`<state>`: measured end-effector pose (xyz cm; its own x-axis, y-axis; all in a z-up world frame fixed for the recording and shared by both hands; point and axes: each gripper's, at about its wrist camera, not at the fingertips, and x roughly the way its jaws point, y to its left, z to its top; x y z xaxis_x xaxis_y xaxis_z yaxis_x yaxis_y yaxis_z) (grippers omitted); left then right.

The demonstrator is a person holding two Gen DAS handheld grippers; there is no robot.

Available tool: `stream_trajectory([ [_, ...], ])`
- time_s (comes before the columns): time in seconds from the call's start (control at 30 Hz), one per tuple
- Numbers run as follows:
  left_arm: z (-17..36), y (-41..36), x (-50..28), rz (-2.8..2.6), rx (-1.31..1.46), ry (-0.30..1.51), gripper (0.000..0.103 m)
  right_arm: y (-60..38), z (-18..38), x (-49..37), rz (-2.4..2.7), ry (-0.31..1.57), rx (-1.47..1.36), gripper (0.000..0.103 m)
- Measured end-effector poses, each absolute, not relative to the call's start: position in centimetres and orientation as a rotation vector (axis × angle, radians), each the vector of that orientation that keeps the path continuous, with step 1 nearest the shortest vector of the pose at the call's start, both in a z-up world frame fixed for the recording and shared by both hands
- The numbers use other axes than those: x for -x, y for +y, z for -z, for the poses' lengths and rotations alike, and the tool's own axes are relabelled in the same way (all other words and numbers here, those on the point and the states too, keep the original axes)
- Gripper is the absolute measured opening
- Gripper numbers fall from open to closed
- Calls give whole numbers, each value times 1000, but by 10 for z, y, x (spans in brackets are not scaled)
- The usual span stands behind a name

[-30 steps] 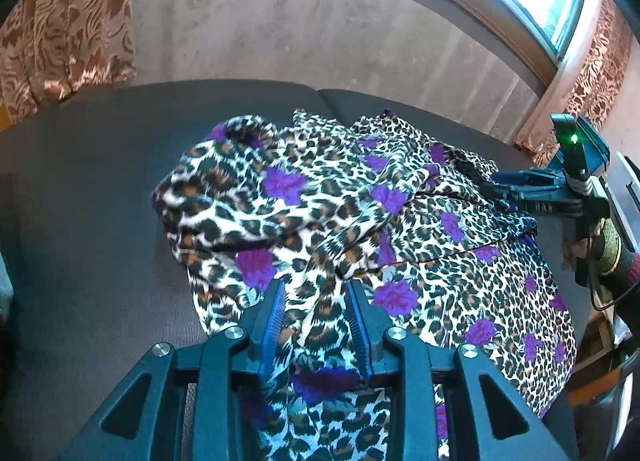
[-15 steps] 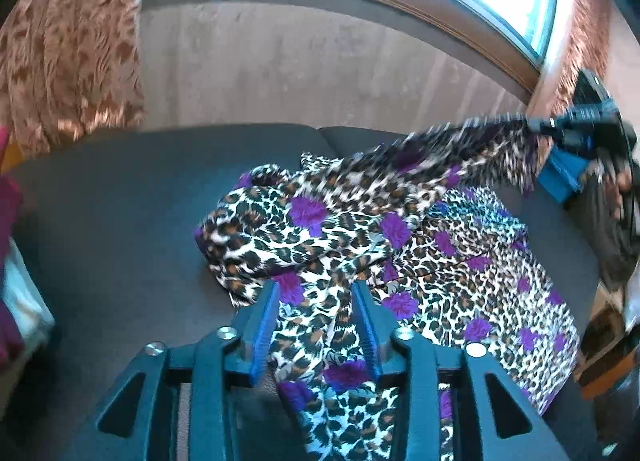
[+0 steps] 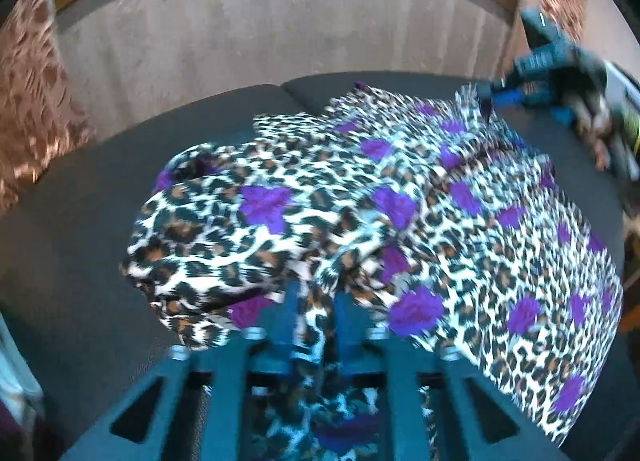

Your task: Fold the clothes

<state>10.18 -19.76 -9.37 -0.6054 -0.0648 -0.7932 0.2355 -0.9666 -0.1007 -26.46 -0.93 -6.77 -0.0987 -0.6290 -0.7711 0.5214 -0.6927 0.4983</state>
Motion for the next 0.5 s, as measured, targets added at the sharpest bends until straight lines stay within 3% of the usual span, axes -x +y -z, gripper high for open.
stream_trajectory([
  [0.03,92,-204,-105,2672,-1286,371,6,-10,74,267,1885,-108,-1408,56],
  [0.07,90,-205,-109,2685,-1274,409,6,-9,81,269,1865,-119,-1427,77],
  [0.3,99,-200,-109,2666,-1322,286,7,11,94,245,1791,-54,-1382,80],
  [0.33,100,-199,-108,2659,-1327,279,7,8,94,240,1807,7,-1371,79],
  [0.4,98,-198,-109,2653,-1311,289,4,-4,95,229,1869,191,-1341,63],
  [0.43,96,-198,-109,2652,-1300,295,3,-10,95,223,1897,283,-1324,40],
  [0.47,93,-200,-109,2651,-1286,302,3,-15,94,217,1915,359,-1304,24],
  [0.5,89,-202,-110,2654,-1270,312,3,-19,91,212,1921,411,-1284,19],
])
